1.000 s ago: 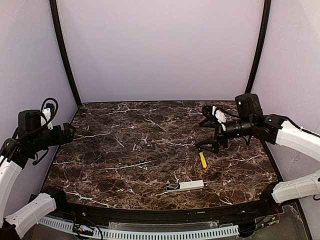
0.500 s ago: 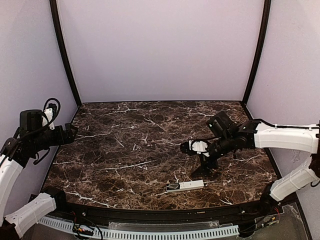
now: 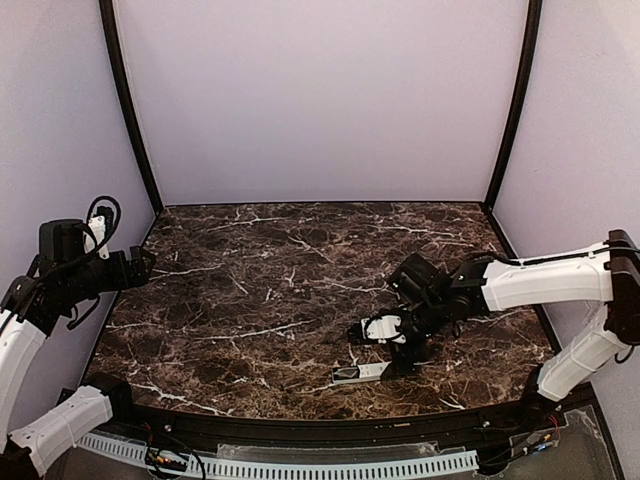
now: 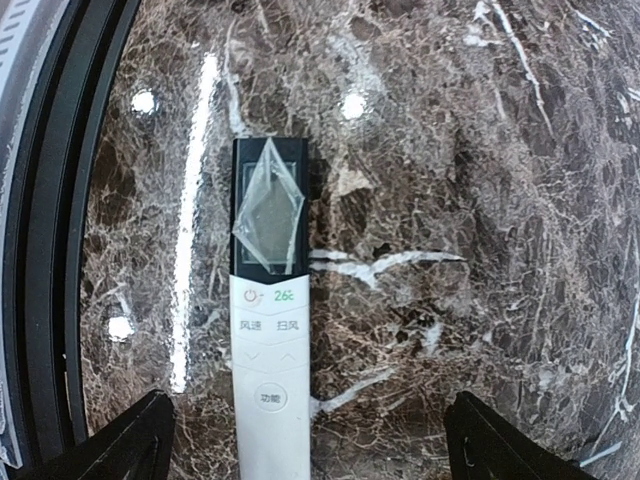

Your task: Unload the batteries from the remote control

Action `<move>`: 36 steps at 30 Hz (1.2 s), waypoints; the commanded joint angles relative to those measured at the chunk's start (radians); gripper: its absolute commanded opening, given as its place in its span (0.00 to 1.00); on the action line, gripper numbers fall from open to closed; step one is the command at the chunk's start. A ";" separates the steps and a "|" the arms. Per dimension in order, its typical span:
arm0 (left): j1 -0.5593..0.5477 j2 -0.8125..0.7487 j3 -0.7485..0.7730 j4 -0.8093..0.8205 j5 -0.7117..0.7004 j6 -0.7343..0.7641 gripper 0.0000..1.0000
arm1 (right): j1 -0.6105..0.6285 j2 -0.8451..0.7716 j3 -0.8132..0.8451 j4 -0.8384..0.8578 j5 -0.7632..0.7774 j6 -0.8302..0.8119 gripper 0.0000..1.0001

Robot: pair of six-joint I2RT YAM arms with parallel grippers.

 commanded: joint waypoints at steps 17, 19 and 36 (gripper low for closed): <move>-0.003 -0.003 -0.017 0.005 0.011 0.017 1.00 | 0.067 0.090 -0.095 0.077 0.101 0.038 0.70; -0.004 -0.005 -0.017 0.006 0.009 0.017 1.00 | 0.067 0.099 -0.094 0.080 0.101 0.038 0.64; -0.001 -0.001 -0.026 0.027 0.087 0.036 1.00 | 0.066 0.079 -0.030 0.082 0.067 0.080 0.17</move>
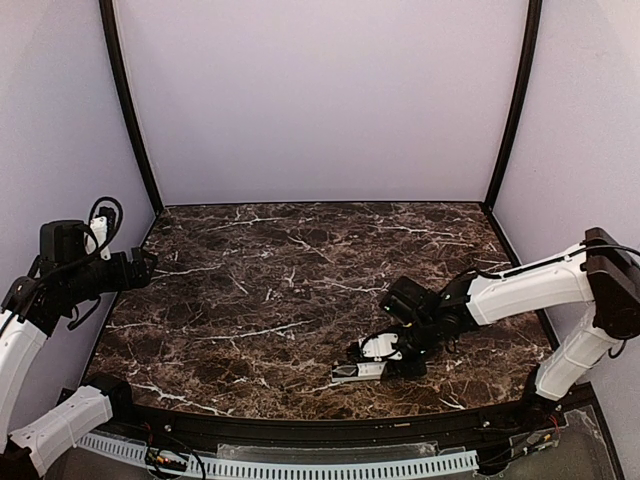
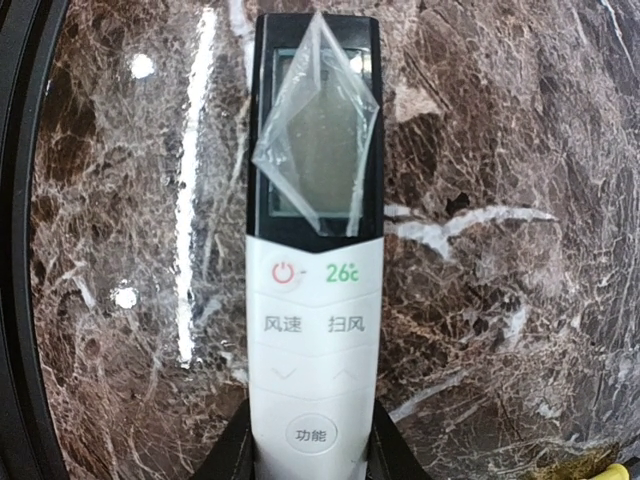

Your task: Unload the batteries from the remote control

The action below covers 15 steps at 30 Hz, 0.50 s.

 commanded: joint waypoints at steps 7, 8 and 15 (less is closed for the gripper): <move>-0.002 0.044 -0.007 0.073 0.255 0.055 1.00 | 0.007 -0.055 0.121 0.027 -0.100 0.077 0.13; -0.003 0.052 -0.005 0.079 0.279 0.058 1.00 | 0.008 -0.060 0.129 0.034 -0.112 0.084 0.12; -0.013 0.147 0.007 0.152 0.583 0.012 1.00 | 0.008 -0.122 0.155 0.132 -0.242 0.187 0.10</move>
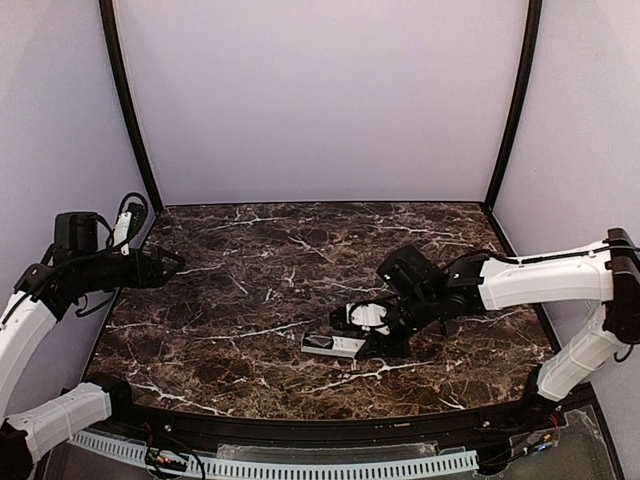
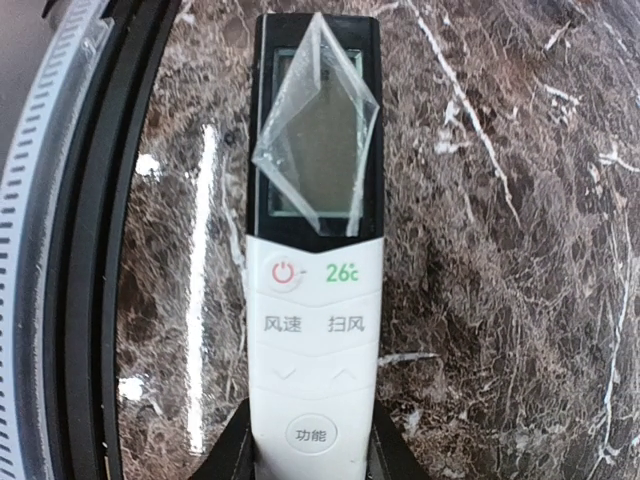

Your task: Unload the batteries from the remote control

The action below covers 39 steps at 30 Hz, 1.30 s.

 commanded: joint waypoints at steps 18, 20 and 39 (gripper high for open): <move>-0.376 0.168 0.055 0.321 0.576 -0.089 0.96 | 0.007 -0.153 -0.021 0.406 -0.477 0.494 0.02; -0.414 0.190 0.061 0.335 0.579 -0.084 0.96 | 0.006 -0.140 -0.005 0.403 -0.503 0.541 0.01; -0.702 0.415 0.165 0.381 0.424 -0.080 0.83 | 0.002 -0.046 0.096 0.311 -0.566 0.627 0.00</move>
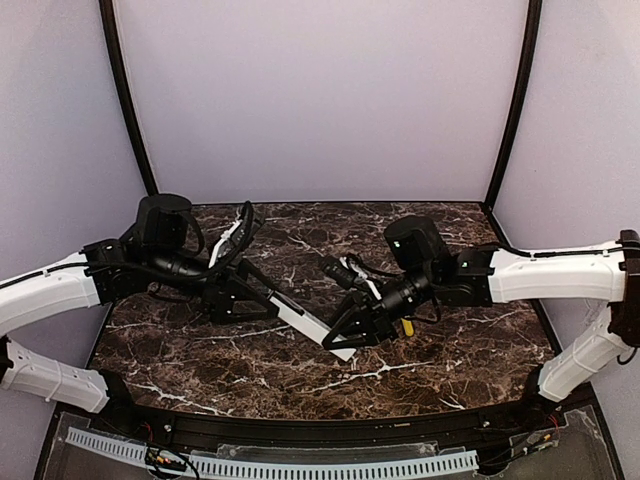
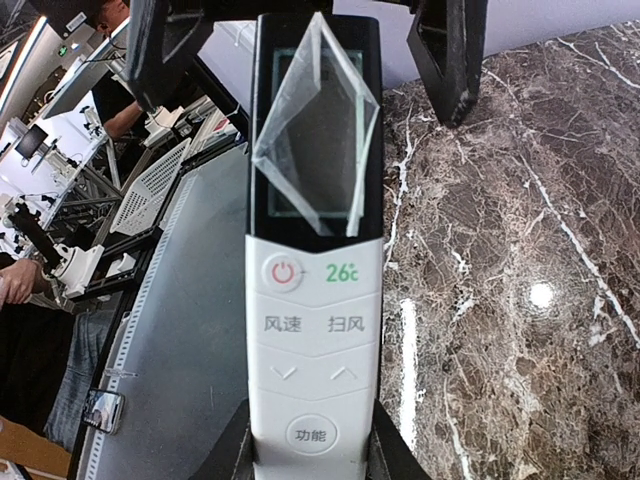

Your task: Unload the batteries from the remote control

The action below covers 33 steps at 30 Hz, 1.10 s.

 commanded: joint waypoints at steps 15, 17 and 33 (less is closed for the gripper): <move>-0.055 0.096 0.052 0.014 -0.130 -0.023 0.11 | 0.002 -0.008 0.036 -0.035 0.030 0.004 0.02; -0.055 0.094 0.047 0.021 -0.154 -0.037 0.04 | 0.002 -0.016 0.033 -0.037 0.067 0.005 0.12; -0.054 0.003 -0.021 0.010 -0.384 -0.216 0.00 | 0.004 -0.152 -0.085 0.093 0.425 -0.106 0.99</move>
